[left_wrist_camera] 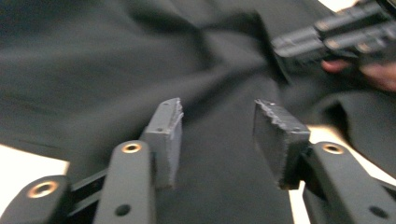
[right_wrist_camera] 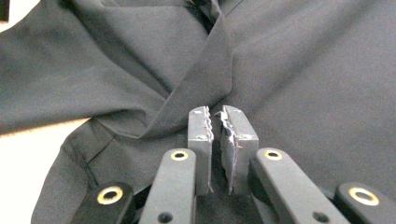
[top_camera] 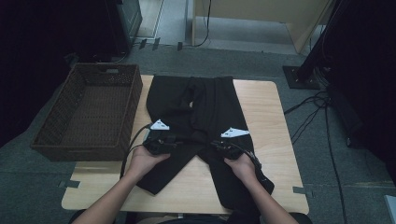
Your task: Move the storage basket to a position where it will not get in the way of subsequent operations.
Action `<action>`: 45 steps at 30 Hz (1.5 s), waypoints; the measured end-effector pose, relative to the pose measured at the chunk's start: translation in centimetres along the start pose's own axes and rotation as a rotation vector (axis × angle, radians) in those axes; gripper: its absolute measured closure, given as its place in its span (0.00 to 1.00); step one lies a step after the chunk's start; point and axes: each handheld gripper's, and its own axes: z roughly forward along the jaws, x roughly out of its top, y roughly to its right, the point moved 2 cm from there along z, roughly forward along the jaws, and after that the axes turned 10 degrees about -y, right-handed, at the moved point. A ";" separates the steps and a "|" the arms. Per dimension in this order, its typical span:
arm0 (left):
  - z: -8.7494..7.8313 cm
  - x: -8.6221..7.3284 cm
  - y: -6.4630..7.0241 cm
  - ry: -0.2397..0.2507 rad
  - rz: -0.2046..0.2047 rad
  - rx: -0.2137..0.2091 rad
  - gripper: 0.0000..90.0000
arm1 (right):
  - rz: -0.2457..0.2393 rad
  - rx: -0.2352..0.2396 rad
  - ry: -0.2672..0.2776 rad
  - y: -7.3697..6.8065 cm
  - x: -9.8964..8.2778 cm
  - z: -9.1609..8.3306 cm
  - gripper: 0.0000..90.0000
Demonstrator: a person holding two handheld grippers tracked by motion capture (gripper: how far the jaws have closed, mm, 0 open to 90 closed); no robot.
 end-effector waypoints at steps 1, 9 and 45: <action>0.4 -0.2 0.3 -0.010 0.010 0.000 0.52 | 0.000 -0.004 0.002 -0.1 0.0 0.0 0.92; 2.5 -1.1 1.4 -0.077 0.058 0.102 0.35 | 0.005 -0.005 0.003 -0.1 0.0 0.0 0.91; -0.9 -0.1 -5.8 0.025 -0.223 -0.083 0.91 | 0.014 0.018 -0.011 -0.5 0.5 -0.1 0.82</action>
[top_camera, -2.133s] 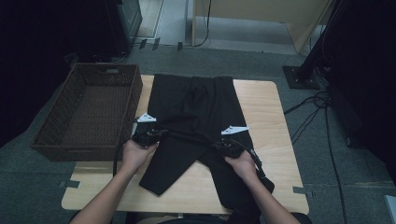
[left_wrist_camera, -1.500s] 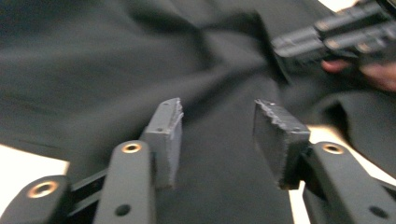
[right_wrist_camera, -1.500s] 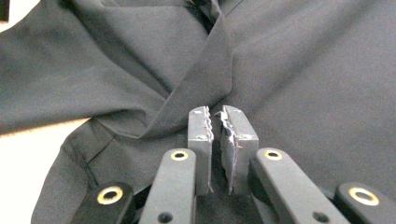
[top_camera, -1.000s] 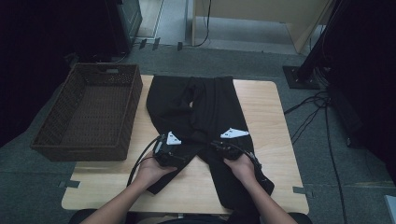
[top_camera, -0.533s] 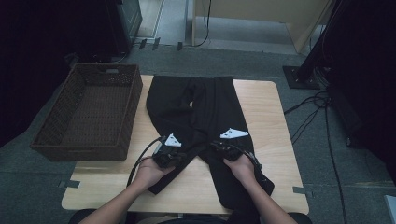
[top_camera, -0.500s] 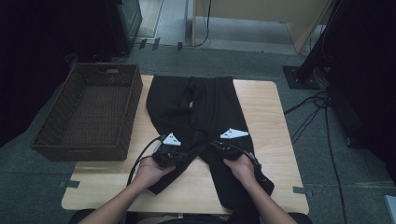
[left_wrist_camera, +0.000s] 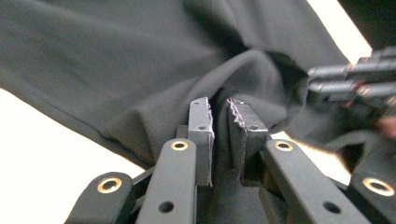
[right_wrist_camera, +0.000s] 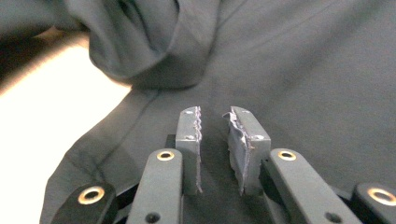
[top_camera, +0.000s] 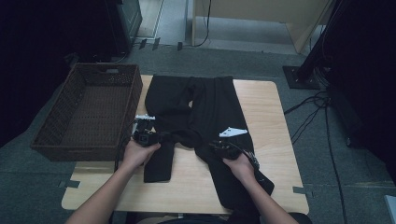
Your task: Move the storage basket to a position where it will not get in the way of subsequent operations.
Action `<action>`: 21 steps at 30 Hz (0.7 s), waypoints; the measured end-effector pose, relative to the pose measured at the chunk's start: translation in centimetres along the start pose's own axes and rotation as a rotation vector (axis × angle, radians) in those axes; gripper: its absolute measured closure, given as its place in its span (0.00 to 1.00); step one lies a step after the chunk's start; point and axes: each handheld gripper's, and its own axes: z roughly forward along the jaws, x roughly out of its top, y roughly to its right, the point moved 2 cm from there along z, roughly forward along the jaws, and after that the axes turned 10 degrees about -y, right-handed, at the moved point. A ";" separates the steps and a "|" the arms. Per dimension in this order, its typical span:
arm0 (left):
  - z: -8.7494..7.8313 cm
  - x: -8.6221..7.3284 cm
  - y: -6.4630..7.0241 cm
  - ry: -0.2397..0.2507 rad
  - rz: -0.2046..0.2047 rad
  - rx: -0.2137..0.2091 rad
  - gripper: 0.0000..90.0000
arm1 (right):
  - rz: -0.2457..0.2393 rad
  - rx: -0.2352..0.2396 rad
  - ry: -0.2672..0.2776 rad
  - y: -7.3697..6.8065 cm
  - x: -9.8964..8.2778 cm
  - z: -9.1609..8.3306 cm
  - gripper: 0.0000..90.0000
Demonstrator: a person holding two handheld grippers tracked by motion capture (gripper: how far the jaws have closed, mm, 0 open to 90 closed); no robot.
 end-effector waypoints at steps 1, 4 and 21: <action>0.3 -0.1 0.2 -0.017 0.008 -0.009 0.94 | -0.005 0.010 0.013 -0.2 0.1 -0.2 0.81; 1.6 -0.8 1.2 -0.089 0.056 -0.026 0.98 | -0.008 0.040 0.055 -0.9 0.6 -0.6 0.77; 2.6 -3.4 4.7 -0.166 0.165 -0.079 0.89 | -0.090 -0.085 0.043 -0.6 -0.1 1.0 0.89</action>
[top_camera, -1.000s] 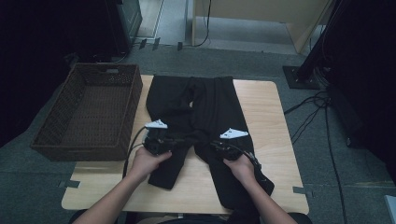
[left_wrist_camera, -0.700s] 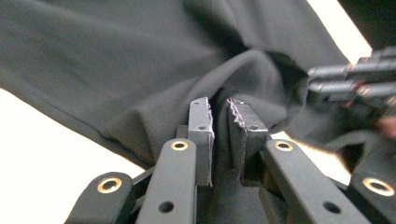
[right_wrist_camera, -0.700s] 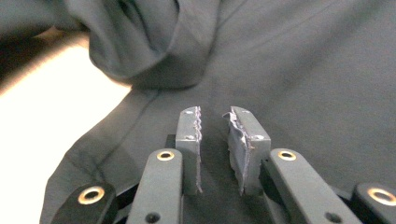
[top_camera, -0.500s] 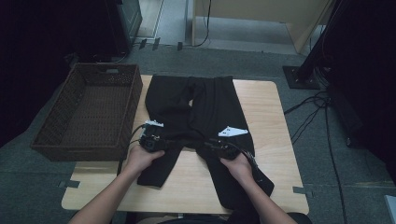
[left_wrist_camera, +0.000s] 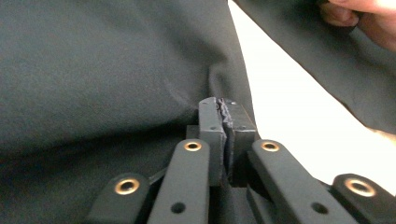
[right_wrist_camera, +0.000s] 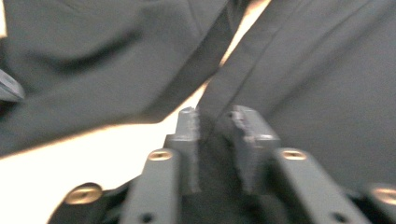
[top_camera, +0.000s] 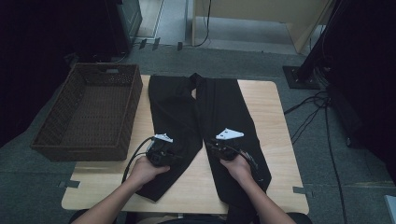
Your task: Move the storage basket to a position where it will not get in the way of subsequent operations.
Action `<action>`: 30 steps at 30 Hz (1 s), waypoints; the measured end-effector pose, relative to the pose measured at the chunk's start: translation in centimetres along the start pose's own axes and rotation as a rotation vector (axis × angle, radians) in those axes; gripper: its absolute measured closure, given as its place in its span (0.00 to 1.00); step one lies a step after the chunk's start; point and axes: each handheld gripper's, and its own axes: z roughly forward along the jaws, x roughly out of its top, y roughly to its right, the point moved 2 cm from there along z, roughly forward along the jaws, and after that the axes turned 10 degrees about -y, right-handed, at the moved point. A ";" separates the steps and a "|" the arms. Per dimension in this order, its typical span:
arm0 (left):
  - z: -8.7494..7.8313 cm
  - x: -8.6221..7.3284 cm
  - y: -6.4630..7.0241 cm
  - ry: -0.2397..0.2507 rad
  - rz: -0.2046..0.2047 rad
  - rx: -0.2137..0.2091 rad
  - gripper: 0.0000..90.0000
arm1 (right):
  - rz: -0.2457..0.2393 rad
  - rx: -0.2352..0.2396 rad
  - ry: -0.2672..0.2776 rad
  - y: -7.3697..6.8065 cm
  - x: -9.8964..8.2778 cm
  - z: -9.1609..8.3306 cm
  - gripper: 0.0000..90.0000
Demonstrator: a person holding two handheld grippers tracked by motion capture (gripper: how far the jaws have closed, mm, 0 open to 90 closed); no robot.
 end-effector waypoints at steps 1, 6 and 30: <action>-0.5 0.3 -0.1 0.028 0.002 -0.014 0.84 | 0.006 0.013 0.000 0.0 0.0 0.0 0.95; -2.6 2.9 -0.9 0.199 -0.057 0.085 0.56 | 0.022 0.030 -0.004 -0.1 0.0 0.0 1.00; 2.0 5.1 -3.1 0.215 0.010 0.527 0.62 | 0.019 0.093 -0.012 -1.8 -0.7 -0.6 0.90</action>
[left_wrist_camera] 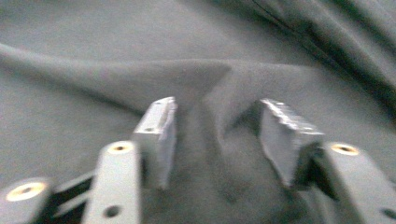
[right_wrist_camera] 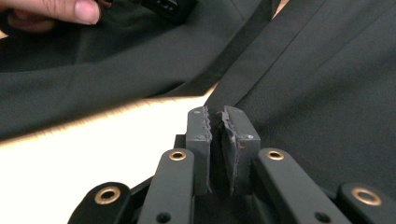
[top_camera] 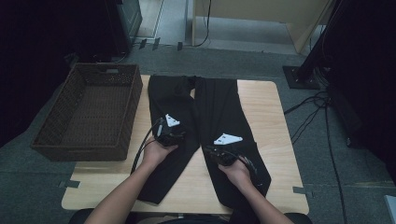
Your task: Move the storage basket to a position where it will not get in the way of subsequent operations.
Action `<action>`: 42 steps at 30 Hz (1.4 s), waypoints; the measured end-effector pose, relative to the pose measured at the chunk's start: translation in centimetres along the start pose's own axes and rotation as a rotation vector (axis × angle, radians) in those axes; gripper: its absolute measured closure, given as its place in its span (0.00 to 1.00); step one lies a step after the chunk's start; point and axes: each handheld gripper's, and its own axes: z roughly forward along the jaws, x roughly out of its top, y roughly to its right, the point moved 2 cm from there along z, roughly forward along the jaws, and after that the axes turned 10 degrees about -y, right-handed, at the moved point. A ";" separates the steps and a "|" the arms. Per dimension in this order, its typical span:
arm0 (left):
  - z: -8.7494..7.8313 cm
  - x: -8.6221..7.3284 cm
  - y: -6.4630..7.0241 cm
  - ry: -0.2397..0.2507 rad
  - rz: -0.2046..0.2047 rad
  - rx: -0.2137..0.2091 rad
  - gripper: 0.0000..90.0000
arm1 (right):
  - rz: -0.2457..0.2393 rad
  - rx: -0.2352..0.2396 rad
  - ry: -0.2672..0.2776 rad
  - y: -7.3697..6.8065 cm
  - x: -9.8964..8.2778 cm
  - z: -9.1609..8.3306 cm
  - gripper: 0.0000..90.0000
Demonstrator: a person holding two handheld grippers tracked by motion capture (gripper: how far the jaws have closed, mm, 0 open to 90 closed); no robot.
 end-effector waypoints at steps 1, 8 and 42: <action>-0.1 -0.1 0.0 0.002 0.005 -0.001 0.68 | -0.001 0.001 0.001 0.0 0.0 0.0 0.89; -0.4 -0.3 0.7 -0.009 0.046 -0.004 1.00 | 0.019 0.012 -0.006 0.2 0.4 0.0 0.74; -4.1 -4.5 1.2 -0.114 -0.043 -0.248 1.00 | 0.045 -0.070 -0.090 2.9 0.3 -1.3 1.00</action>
